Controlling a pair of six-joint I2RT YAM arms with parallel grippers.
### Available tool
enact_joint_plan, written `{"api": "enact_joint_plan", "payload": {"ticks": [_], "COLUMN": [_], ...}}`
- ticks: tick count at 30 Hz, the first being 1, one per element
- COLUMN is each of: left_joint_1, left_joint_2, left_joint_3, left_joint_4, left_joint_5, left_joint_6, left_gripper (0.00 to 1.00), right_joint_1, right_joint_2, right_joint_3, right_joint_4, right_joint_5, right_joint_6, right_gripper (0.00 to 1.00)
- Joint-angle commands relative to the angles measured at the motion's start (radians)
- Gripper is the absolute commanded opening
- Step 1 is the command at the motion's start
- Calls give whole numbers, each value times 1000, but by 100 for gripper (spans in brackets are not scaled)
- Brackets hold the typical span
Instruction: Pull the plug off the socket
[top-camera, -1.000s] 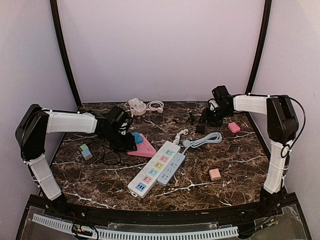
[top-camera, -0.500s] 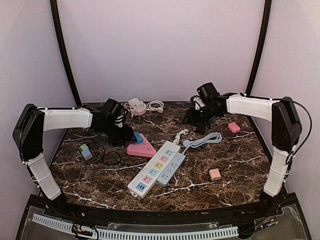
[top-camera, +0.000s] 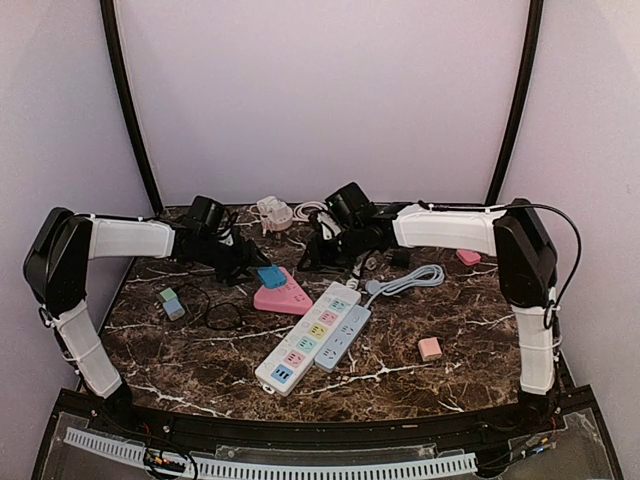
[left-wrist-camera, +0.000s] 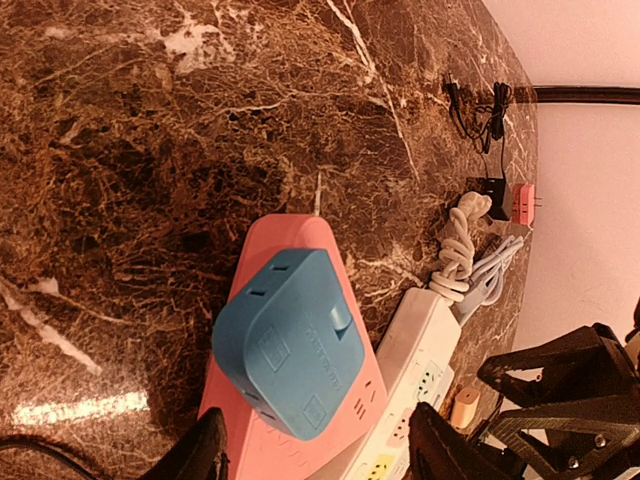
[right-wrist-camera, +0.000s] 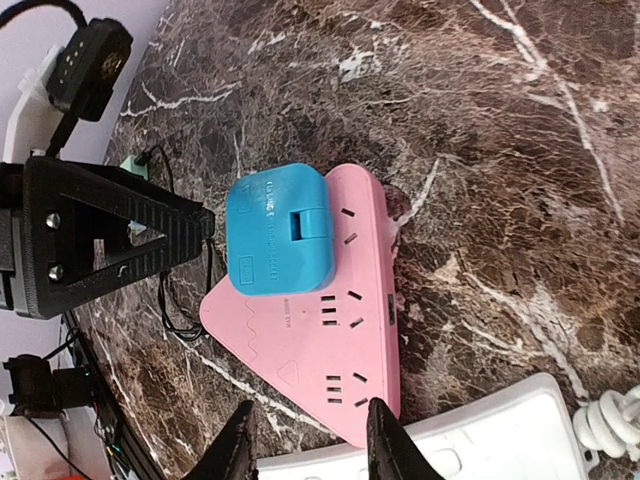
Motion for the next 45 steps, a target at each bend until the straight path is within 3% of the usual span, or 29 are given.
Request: {"api": "enact_joint_plan", "payload": {"ticks": [1,22,39,45], "left_joint_1": [11,22,22,22], "left_joint_2": [37,115,102,97], "left_joint_3": [-41,-96,-99,-111], "left_joint_4": [85,284,353,396], "left_joint_5": [57,84,125,157], "left_joint_6": [-63,-189,-167,-172], "left_gripper": [60,49,20,6], "right_joint_1": [13,49,56,56], "right_joint_2": [62,191,236,249], "right_joint_3": [48,92,129,145], "right_joint_4": [55,81,37,17], "right_joint_5": [-59,-105,-99,-87], "right_joint_6": [50,108,131,144], "right_gripper": [29,0,0,0]}}
